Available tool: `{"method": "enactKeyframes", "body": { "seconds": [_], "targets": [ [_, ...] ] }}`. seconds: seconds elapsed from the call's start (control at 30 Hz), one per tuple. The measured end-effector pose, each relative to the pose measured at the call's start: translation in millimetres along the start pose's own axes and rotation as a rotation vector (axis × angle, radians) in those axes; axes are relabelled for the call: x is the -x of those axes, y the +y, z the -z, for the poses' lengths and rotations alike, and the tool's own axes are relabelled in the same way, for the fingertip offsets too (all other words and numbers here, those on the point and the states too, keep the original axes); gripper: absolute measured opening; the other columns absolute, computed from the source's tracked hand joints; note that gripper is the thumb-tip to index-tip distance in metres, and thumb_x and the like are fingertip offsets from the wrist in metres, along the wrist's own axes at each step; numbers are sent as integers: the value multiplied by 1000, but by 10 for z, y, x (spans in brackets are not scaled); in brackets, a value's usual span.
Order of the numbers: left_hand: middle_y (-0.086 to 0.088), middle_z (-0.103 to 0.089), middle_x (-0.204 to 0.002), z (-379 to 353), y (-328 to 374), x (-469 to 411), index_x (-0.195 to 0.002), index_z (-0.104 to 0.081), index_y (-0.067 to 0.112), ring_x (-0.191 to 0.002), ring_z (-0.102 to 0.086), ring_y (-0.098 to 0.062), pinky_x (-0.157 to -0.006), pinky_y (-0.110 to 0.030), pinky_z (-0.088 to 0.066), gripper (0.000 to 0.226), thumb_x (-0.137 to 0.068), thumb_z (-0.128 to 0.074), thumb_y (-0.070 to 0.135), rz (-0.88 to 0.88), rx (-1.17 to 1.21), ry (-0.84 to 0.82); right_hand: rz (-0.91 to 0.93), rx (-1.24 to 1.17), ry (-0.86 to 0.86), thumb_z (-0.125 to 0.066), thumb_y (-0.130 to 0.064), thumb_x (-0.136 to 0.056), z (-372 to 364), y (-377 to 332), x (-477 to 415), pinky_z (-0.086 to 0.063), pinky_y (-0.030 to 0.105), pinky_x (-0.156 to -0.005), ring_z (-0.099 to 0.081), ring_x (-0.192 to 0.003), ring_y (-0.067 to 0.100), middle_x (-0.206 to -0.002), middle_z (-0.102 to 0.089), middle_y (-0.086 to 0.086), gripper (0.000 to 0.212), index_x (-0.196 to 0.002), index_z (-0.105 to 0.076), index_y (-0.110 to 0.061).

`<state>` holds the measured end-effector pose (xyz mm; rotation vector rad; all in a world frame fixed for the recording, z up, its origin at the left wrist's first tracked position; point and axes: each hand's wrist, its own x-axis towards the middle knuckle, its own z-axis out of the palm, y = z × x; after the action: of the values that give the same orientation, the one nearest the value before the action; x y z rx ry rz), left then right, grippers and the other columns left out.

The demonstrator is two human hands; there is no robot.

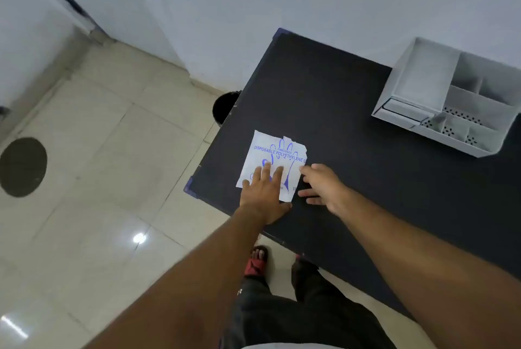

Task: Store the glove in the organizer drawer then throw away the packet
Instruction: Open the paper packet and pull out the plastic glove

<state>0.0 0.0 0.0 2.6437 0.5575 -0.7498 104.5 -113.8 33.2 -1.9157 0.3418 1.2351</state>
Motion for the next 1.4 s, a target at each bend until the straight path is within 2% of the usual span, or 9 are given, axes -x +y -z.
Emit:
{"method": "enactKeyframes", "body": {
  "seconds": [0.2, 0.47, 0.57, 0.67, 0.83, 1.0, 1.1, 1.2, 1.4],
  "targets": [
    [-11, -4, -167, -39, 111, -98, -156, -10, 24, -153, -9, -36, -114, -59, -28, 101, -82, -73, 52, 75, 5, 9, -86, -83, -104, -50, -37, -98, 39, -164, -174, -56, 37, -80, -71, -89, 20, -101, -71, 1, 25, -113, -63, -22],
    [-10, -19, -165, 32, -14, -189, -156, -19, 20, -147, -27, -33, -113, -55, -34, 93, -82, -73, 40, 9, 91, 80, -83, -121, -51, -65, -35, -90, -159, -233, -244, -52, 31, -67, -56, -75, 15, -88, -62, -1, 16, -86, -66, -19],
    [0, -65, -126, 199, -98, -241, -131, -56, 27, -111, -60, -24, -89, -42, -52, 50, -82, -61, 22, -14, 412, 204, -6, -183, 19, -60, -36, -89, -212, -288, -191, -52, 33, -71, -60, -81, 16, -94, -69, 1, 20, -90, -70, -19],
    [5, -68, -81, 479, -99, -302, -94, -71, 16, -71, -59, -13, -63, -27, -46, 16, -84, -58, 19, 37, 790, 145, 142, -219, 130, -56, -40, -90, -221, -332, -129, -53, 35, -74, -63, -83, 15, -98, -72, 6, 30, -94, -71, -13],
    [-7, -69, -84, 867, -109, -456, -88, -71, 6, -81, -66, -24, -80, -40, -58, 26, -70, -54, 16, 208, 1246, -164, 399, -175, 463, -54, -45, -93, -126, -385, 19, -46, 29, -66, -58, -72, 12, -75, -62, -4, 37, -76, -58, -12],
    [-3, -67, -87, 766, -163, -552, -89, -67, 17, -77, -59, -22, -64, -30, -45, 14, -79, -57, 18, 252, 1114, -359, 436, 20, 551, -56, -32, -90, -71, -153, 22, -48, 29, -75, -63, -89, 14, -97, -67, -7, 14, -97, -63, -24],
    [-4, -70, -98, 649, -183, -651, -103, -70, 13, -82, -65, -21, -63, -28, -49, 20, -87, -59, 16, 249, 946, -163, 356, 185, 396, -58, -29, -91, -94, 72, -60, -51, 31, -90, -60, -110, 17, -123, -61, -3, 32, -123, -59, -28],
    [-2, -66, -124, 563, -248, -715, -134, -56, 20, -107, -67, -25, -86, -36, -58, 47, -89, -65, 18, 257, 739, 47, 363, 373, 267, -59, -28, -94, -160, 216, -122, -47, 35, -103, -54, -125, 22, -141, -53, 2, 49, -141, -47, -27],
    [-3, -45, -147, 427, -291, -649, -145, -41, 26, -131, -48, -26, -100, -42, -49, 66, -88, -73, 32, 15, 280, 218, 396, 566, 308, -61, -30, -94, -175, 167, -238, -47, 35, -101, -55, -123, 24, -139, -54, 5, 53, -144, -45, -24]
  ]
}}
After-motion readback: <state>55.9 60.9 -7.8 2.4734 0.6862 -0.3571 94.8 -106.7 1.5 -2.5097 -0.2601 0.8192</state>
